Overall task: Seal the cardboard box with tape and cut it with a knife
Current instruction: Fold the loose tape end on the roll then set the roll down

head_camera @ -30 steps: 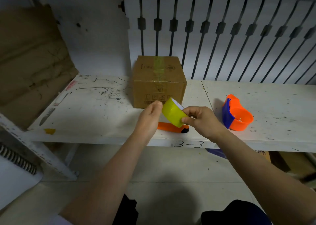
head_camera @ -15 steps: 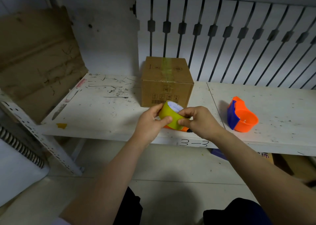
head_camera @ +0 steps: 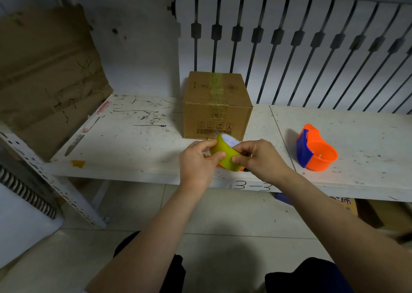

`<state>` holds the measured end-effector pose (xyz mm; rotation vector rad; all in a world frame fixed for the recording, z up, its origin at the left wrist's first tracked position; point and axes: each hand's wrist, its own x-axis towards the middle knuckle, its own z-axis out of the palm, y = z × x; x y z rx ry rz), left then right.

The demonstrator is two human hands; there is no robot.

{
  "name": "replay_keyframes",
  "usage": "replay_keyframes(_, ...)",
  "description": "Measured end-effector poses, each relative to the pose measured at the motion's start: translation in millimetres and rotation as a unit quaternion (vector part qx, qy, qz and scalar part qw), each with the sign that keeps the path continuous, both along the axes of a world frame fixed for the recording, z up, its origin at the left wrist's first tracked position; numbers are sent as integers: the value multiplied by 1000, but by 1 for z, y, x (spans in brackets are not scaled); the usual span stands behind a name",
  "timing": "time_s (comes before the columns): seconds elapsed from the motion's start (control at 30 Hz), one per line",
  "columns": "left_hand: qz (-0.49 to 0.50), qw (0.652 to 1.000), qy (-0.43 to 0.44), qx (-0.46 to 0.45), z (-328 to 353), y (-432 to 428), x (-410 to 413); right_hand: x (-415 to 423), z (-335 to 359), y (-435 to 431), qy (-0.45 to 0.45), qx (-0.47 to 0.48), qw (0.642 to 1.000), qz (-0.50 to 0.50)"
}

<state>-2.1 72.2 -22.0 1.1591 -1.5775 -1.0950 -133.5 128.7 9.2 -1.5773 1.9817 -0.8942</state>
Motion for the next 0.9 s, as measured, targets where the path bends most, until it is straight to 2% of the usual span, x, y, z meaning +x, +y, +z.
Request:
replay_keyframes(0.2,8,999,-18,-30,-1,3,-1,-1,-1,-1,-36,28,999,10)
replay_keyframes(0.33,-79,996,-41,20,4,-3,3,-4,3,0,-120,44,992,8)
replay_keyframes(0.4,-88,994,-47,33,6,-4,3,-5,3,-1,-107,52,993,11)
replay_keyframes(0.7,33,997,-31,57,9,-1,-9,4,-6,-5,40,17,999,4)
replay_keyframes(0.9,50,997,-42,42,7,2,-13,6,-6,-3,66,0,998,-10)
